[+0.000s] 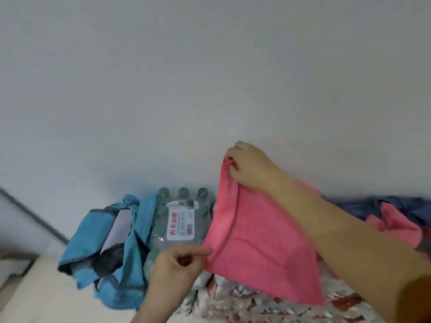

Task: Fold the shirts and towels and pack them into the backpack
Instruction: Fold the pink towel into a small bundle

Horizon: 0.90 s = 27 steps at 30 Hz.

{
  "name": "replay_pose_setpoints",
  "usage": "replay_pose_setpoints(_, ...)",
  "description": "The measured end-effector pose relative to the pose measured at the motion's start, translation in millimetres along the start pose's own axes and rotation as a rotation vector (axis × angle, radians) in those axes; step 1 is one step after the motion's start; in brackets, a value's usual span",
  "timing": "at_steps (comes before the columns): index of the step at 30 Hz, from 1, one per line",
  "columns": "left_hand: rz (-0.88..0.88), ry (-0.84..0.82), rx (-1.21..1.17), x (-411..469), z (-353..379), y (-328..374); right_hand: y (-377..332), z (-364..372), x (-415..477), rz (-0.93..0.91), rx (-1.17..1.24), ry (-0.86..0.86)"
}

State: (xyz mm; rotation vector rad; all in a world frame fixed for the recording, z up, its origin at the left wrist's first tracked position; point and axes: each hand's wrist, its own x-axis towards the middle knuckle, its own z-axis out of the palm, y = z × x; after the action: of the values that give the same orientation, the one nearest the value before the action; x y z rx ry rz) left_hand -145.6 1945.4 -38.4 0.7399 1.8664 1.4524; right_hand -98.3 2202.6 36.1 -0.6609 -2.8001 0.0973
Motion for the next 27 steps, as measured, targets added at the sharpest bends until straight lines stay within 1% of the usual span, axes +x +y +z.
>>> replay_pose_setpoints(2, -0.121, 0.124, -0.011, -11, -9, -32, -26, 46, 21, -0.092, 0.035, -0.087)
replay_pose_setpoints(5, -0.214, 0.241, -0.029, -24, -20, -60, -59, 92, 45, -0.195, 0.064, -0.171)
replay_pose_setpoints(10, -0.296, 0.316, 0.024, -30, -36, -80, -101, 133, 68, -0.291, 0.145, -0.253)
replay_pose_setpoints(12, -0.314, 0.34, 0.005, -31, -44, -82, -111, 144, 73, -0.307, 0.146, -0.275)
replay_pose_setpoints(14, -0.336, 0.336, -0.017, -29, -54, -86, -117, 153, 77, -0.291, 0.143, -0.288)
replay_pose_setpoints(17, -0.387, 0.325, -0.069, -27, -63, -88, -123, 164, 77, -0.238, 0.202, -0.27)
replay_pose_setpoints(20, -0.462, 0.324, -0.29, -26, -69, -86, -122, 154, 63, -0.124, 0.292, -0.195)
replay_pose_setpoints(22, -0.458, 0.262, -0.456, -28, -74, -82, -116, 132, 31, -0.01, 0.439, -0.126)
replay_pose_setpoints(24, -0.403, 0.163, -0.51, -31, -78, -78, -115, 106, -23, 0.076, 0.548, -0.167)
replay_pose_setpoints(25, -0.369, 0.121, -0.489, -31, -79, -74, -119, 97, -54, 0.088, 0.547, -0.206)
replay_pose_setpoints(27, -0.318, 0.083, -0.391, -32, -80, -65, -139, 93, -109, 0.031, 0.411, -0.223)
